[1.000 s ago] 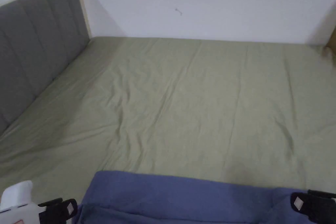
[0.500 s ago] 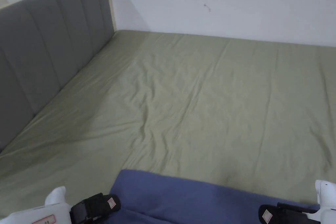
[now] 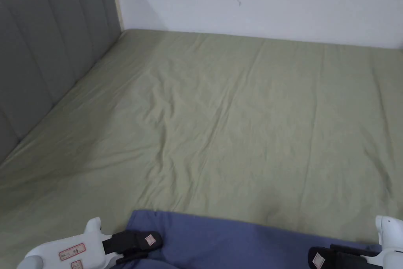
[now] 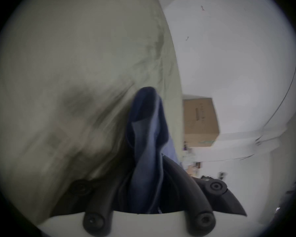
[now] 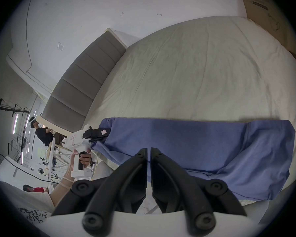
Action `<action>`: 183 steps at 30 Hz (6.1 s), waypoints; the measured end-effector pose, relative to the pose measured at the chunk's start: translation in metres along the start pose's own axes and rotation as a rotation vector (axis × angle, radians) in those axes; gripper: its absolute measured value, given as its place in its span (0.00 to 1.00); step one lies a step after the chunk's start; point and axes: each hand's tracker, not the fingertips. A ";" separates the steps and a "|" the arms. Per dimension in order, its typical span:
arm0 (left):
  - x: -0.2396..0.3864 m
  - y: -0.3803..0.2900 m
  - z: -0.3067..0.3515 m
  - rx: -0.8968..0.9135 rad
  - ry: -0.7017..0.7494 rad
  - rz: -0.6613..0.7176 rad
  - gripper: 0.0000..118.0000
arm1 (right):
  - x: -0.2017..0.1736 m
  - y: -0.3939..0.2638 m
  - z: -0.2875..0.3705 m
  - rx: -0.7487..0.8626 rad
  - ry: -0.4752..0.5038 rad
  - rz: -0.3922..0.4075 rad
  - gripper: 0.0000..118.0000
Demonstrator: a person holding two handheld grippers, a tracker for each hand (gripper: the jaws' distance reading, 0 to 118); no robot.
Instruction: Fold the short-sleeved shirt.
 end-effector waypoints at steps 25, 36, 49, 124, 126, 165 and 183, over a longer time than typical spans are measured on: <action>0.218 -0.142 -0.174 -0.271 0.085 -0.597 0.96 | 0.109 -0.052 0.115 0.246 -0.073 -0.247 0.03; 0.179 -0.139 -0.161 -0.267 0.192 -0.453 0.03 | 0.112 -0.060 0.105 0.241 -0.055 -0.269 0.03; 0.197 -0.187 -0.216 -0.458 0.144 -0.466 0.03 | 0.098 -0.056 0.116 0.259 -0.037 -0.273 0.03; 0.175 -0.086 -0.131 -0.263 0.183 -0.450 0.13 | 0.127 -0.071 0.097 0.161 -0.143 -0.354 0.03; 0.167 -0.092 -0.145 -0.290 0.237 -0.466 0.02 | 0.124 -0.069 0.093 0.156 -0.132 -0.346 0.03; 0.051 -0.041 -0.137 -0.387 -0.185 -0.065 0.78 | 0.057 0.000 -0.086 -0.166 -0.223 0.033 0.03; 0.069 0.089 -0.020 -0.330 0.338 -0.459 0.23 | 0.024 0.022 -0.018 0.041 -0.179 -0.004 0.03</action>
